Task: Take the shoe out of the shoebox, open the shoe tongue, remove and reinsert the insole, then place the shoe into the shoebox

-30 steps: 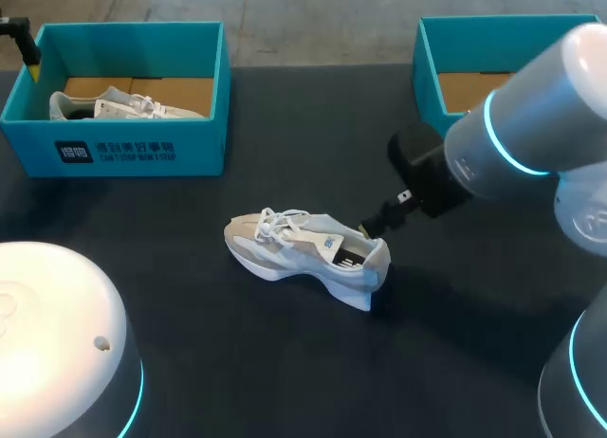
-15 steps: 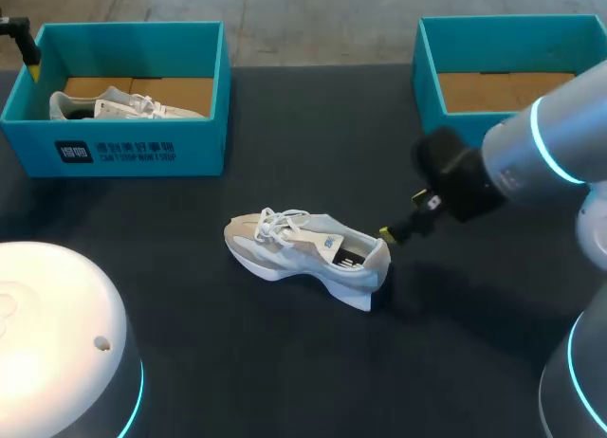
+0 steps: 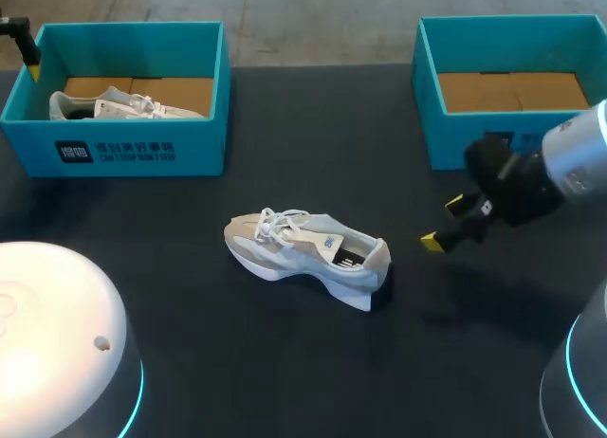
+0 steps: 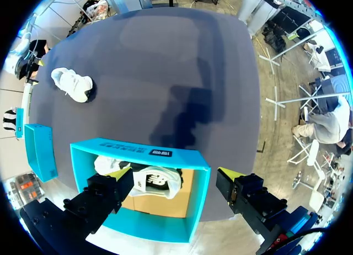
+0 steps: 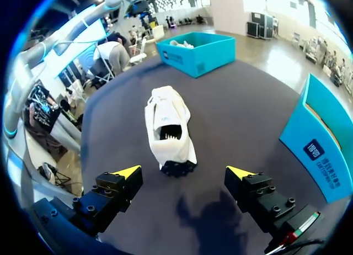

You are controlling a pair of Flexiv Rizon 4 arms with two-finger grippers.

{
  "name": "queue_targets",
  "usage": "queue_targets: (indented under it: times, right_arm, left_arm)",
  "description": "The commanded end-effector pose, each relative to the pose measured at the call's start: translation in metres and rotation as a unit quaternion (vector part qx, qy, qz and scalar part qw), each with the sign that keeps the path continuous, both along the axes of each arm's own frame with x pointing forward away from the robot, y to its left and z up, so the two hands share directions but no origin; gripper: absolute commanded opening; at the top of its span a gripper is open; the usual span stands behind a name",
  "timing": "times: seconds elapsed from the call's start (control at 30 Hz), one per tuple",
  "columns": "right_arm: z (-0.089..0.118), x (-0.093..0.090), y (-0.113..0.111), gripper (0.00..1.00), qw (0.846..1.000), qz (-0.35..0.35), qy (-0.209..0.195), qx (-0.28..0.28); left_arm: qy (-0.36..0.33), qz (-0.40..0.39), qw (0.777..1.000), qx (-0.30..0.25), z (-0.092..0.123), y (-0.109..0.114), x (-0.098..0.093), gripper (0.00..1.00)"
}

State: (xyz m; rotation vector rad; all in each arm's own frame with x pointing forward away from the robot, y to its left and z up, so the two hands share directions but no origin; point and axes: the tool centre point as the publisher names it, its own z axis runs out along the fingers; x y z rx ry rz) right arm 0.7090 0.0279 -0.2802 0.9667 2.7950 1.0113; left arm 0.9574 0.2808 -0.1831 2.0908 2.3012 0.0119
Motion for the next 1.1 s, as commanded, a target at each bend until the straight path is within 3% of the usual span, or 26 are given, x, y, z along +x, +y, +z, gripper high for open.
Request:
queue_targets:
  times: [0.03, 0.47, 1.0, 1.1]
  right_arm:
    - [-0.002, -0.008, -0.006, 1.0, 1.0, 0.004, -0.012, 0.014]
    - [-0.024, 0.0, -0.001, 1.0, 0.998, -0.011, -0.065, 0.016]
    - [-0.025, 0.001, -0.001, 1.0, 0.998, -0.011, -0.066, 0.014]
    - [-0.031, 0.005, 0.0, 1.0, 0.994, 0.035, -0.098, 0.028]
  left_arm:
    - [-0.001, 0.0, 1.0, 0.001, 0.0, 0.0, -0.001, 1.0]
    - [-0.001, 0.0, 1.0, 0.001, 0.0, 0.0, -0.001, 1.0]
    - [-0.001, 0.0, 1.0, 0.001, 0.0, 0.0, -0.001, 1.0]
    - [-0.001, 0.0, 1.0, 0.001, 0.0, 0.0, -0.001, 1.0]
